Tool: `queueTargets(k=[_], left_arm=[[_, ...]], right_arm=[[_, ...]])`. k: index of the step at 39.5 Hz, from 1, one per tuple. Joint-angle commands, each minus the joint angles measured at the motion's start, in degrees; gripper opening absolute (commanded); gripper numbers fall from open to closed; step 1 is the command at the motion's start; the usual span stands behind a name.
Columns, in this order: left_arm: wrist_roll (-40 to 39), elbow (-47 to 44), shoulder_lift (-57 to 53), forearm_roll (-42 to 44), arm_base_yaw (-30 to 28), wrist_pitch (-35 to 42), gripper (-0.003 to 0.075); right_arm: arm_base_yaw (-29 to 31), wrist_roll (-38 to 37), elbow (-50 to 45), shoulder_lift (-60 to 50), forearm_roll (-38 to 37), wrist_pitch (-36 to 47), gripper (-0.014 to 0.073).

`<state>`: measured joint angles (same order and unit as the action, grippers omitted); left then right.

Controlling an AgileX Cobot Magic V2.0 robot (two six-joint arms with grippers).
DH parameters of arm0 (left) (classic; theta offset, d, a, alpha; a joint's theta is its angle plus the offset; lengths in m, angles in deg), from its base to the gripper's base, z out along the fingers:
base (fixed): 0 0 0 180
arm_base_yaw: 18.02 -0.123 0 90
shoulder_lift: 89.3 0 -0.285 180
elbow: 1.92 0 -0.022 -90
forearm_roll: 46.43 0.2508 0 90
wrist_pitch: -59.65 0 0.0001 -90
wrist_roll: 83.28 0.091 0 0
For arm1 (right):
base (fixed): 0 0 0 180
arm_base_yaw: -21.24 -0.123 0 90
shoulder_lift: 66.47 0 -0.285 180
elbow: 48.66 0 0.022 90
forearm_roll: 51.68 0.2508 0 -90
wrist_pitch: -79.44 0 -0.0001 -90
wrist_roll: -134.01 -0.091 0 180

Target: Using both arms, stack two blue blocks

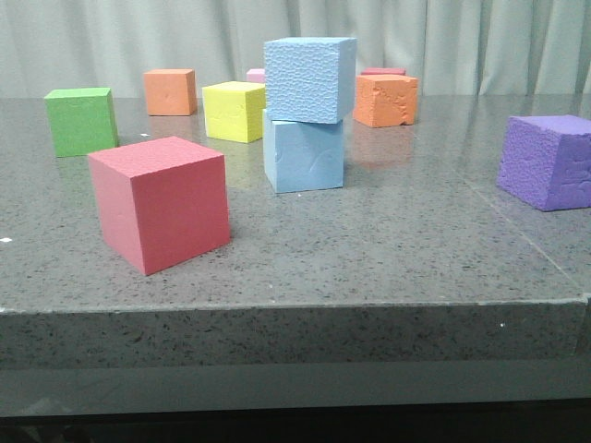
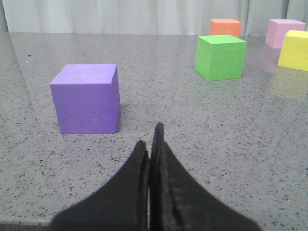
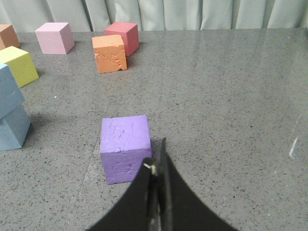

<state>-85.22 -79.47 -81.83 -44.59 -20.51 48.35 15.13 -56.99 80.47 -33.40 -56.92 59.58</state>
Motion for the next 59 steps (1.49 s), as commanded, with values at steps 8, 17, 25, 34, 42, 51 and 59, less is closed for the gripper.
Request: queueTargets(k=[8, 17, 25, 34, 42, 51, 59], left_arm=[[-0.12, -0.13, -1.02, -0.27, 0.0, 5.0, -0.002], [-0.12, -0.13, -1.02, -0.27, 0.0, 5.0, -0.002], [-0.12, -0.13, -1.02, -0.27, 0.0, 5.0, -0.002], [-0.12, -0.13, -1.02, -0.27, 0.0, 5.0, -0.002], [-0.12, -0.13, -1.02, -0.27, 0.0, 5.0, -0.002], [-0.12, -0.13, -0.92, -0.27, 0.0, 5.0, -0.002], [-0.12, -0.13, -0.92, -0.27, 0.0, 5.0, -0.002]], right_arm=[[0.27, 0.59, 1.39, 0.22, -0.89, 4.85, -0.0067], [0.33, 1.42, 0.9, 0.07, -0.72, 8.22, -0.0067], [0.33, 11.67, -5.83, -3.41, 4.86, 16.88, -0.0067], [0.4, 16.49, -16.9, -14.52, 8.8, 17.06, -0.0067], [3.83, 16.49, -26.25, -24.25, 13.82, 15.55, -0.0067], [4.33, 16.49, -27.59, -26.91, 14.1, 12.75, -0.0067], [4.33, 16.49, -27.59, -26.91, 14.1, 12.75, -0.0067]])
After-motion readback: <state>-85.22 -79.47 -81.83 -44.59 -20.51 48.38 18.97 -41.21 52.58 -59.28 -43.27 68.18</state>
